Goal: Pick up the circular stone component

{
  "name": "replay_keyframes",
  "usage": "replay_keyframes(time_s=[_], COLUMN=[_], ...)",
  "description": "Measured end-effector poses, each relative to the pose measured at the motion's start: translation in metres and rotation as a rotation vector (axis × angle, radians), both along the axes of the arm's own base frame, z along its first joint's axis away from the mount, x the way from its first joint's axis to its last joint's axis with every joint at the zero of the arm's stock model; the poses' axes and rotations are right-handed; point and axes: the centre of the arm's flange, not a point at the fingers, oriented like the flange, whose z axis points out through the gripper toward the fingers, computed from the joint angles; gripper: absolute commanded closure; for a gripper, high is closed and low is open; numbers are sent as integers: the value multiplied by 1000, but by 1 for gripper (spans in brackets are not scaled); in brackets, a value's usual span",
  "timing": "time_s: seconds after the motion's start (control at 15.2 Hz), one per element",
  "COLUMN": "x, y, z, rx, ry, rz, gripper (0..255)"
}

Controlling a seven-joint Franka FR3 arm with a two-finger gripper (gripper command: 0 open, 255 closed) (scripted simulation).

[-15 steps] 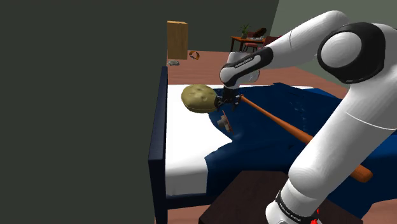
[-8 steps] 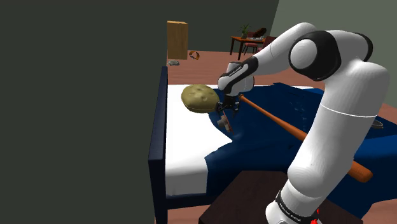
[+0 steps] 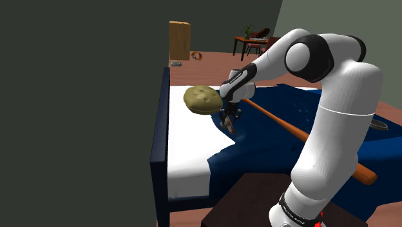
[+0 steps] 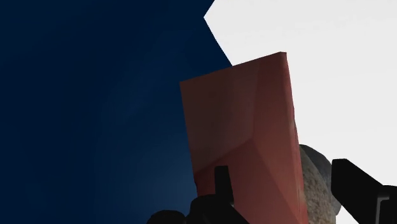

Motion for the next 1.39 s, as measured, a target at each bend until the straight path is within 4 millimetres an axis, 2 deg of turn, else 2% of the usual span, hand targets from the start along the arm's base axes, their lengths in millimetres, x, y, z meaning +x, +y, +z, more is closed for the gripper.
replay_keyframes(time_s=[0.66, 1.39], x=[0, 0], y=[0, 0], z=[2, 57], rx=[-1, 0], ry=[-2, 0], rz=[0, 0], gripper=[255, 255])
